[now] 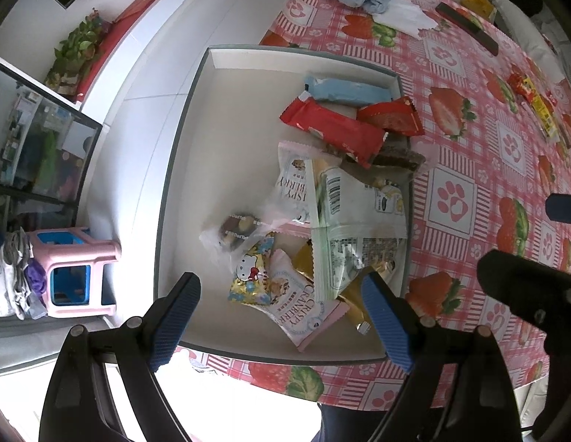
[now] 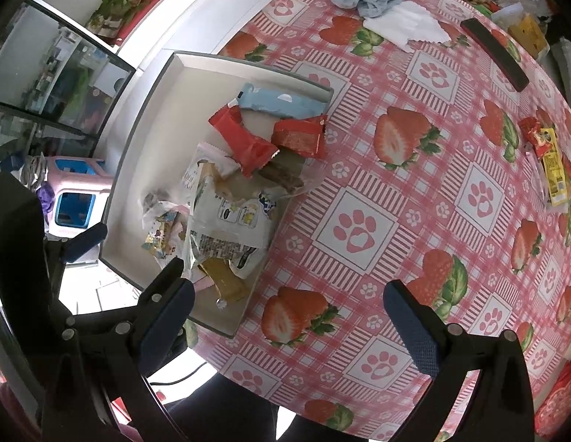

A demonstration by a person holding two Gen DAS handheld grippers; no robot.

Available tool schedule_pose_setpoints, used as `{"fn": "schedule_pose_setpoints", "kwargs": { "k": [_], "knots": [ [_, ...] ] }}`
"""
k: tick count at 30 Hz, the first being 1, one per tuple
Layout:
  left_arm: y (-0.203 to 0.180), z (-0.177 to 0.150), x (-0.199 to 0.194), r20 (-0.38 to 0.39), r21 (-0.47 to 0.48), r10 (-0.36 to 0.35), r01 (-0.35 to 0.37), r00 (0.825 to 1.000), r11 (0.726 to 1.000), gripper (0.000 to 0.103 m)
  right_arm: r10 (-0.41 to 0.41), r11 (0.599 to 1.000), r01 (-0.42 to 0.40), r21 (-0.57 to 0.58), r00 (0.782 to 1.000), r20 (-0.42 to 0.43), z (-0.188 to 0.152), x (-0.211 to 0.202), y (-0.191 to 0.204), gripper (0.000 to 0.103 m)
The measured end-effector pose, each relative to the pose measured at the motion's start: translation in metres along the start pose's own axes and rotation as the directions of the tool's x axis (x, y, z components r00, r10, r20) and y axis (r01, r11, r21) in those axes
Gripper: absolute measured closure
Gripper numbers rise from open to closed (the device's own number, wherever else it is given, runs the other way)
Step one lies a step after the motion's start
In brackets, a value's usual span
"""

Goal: Organize snacks

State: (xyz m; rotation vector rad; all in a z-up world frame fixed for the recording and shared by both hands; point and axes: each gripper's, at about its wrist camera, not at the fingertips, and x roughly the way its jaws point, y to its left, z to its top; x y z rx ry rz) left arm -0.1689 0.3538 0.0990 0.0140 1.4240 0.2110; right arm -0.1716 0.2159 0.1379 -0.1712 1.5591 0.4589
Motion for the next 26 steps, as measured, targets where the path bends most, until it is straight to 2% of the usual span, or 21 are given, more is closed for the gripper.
{"fn": "schedule_pose_setpoints", "kwargs": {
  "k": [11, 20, 23, 26],
  "knots": [
    [-0.001, 0.006, 0.001, 0.005, 0.023, -0.012, 0.012, 1.0, 1.0, 0.012, -0.009, 1.0, 0.009, 0.001, 1.0, -0.001, 0.005, 0.001, 0.001, 0.0],
    [0.006, 0.008, 0.007, -0.013, -0.008, -0.03, 0.029, 0.999, 1.0, 0.012, -0.018, 1.0, 0.017, -0.016, 1.0, -0.01, 0.007, 0.003, 0.005, 0.0],
    [0.009, 0.008, 0.005, 0.009, -0.008, 0.0, 0.0, 1.0, 1.0, 0.012, -0.018, 1.0, 0.018, -0.022, 1.0, -0.01, 0.007, 0.004, 0.007, 0.0],
    [0.015, 0.01, 0.005, 0.015, -0.018, -0.01, 0.011, 1.0, 1.0, 0.012, -0.016, 1.0, 0.016, -0.026, 1.0, -0.013, 0.008, 0.006, 0.007, 0.0]
  ]
}}
